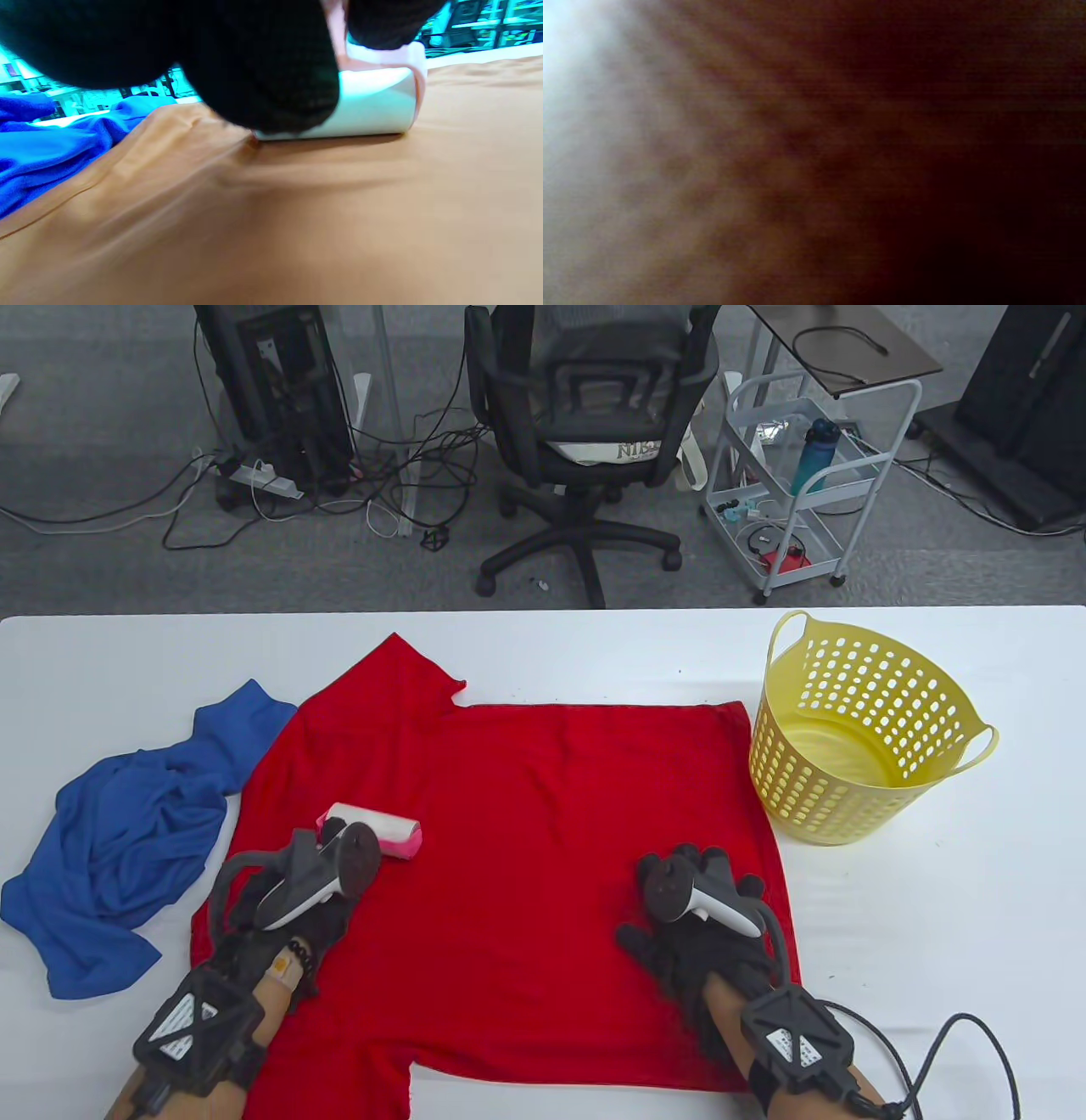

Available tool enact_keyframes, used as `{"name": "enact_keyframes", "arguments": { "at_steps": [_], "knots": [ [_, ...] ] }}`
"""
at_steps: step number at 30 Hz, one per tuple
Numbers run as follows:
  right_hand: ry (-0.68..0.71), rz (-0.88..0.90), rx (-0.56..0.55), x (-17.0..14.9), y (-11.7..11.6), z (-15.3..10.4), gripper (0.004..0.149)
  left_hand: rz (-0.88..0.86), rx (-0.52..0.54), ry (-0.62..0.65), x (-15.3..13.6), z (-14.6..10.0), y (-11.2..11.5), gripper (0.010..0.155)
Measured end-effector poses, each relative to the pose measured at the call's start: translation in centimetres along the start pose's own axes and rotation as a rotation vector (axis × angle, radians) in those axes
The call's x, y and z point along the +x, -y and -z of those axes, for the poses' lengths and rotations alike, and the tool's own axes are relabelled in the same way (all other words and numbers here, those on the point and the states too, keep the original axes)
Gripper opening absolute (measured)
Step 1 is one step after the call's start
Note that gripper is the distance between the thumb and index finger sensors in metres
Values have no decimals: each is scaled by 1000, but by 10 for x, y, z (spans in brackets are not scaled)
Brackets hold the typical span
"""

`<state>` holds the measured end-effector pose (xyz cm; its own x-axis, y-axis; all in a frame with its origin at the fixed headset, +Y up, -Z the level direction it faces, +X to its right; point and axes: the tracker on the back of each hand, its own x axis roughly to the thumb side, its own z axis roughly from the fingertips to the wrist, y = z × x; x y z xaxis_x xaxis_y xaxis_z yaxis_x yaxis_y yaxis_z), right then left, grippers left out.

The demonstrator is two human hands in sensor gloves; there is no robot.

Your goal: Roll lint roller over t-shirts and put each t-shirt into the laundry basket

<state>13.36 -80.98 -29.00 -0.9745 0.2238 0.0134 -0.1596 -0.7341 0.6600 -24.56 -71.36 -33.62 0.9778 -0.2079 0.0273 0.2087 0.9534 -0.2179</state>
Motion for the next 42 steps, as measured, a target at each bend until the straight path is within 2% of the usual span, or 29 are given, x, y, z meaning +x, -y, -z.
{"name": "enact_keyframes", "arguments": {
  "at_steps": [3, 5, 8, 11, 13, 16, 19, 22, 27, 31, 34, 37, 42],
  "knots": [
    [-1, -1, 0, 0, 0, 0, 88, 83, 17, -52, 17, 34, -6, 69],
    [-2, -2, 0, 1, 0, 0, 88, 63, 3, -98, 24, 51, -10, 69],
    [-4, -3, 0, 1, 0, 0, 88, 53, -8, -138, 30, 66, -14, 69],
    [-5, -4, 0, 1, 0, -1, 88, 61, -20, -133, 31, 67, -14, 69],
    [-5, -3, 0, 1, 0, -1, 88, 87, -31, -95, 30, 57, -13, 69],
    [-6, -3, 0, 1, 0, 0, 88, 148, -60, -14, 21, 29, -14, 69],
    [-6, -3, 0, 1, 0, 0, 88, 110, -115, 62, 4, -10, -9, 69],
    [-6, -3, 0, 1, 0, 0, 88, 146, -135, 123, -13, -55, 0, 69],
    [-8, -8, -1, 1, 0, -1, 88, 155, -231, 166, -40, -125, 10, 69],
    [-7, -9, -2, 1, 0, -1, 88, 167, -272, 166, -51, -158, 15, 69],
    [-7, -9, -2, 1, 0, -1, 88, 182, -253, 154, -51, -166, 17, 69],
    [-6, -9, -1, 1, 0, -2, 88, 198, -217, 143, -46, -156, 17, 68],
    [-6, -8, -1, 1, 0, -2, 88, 187, -160, 105, -28, -106, 10, 68]
  ]
}}
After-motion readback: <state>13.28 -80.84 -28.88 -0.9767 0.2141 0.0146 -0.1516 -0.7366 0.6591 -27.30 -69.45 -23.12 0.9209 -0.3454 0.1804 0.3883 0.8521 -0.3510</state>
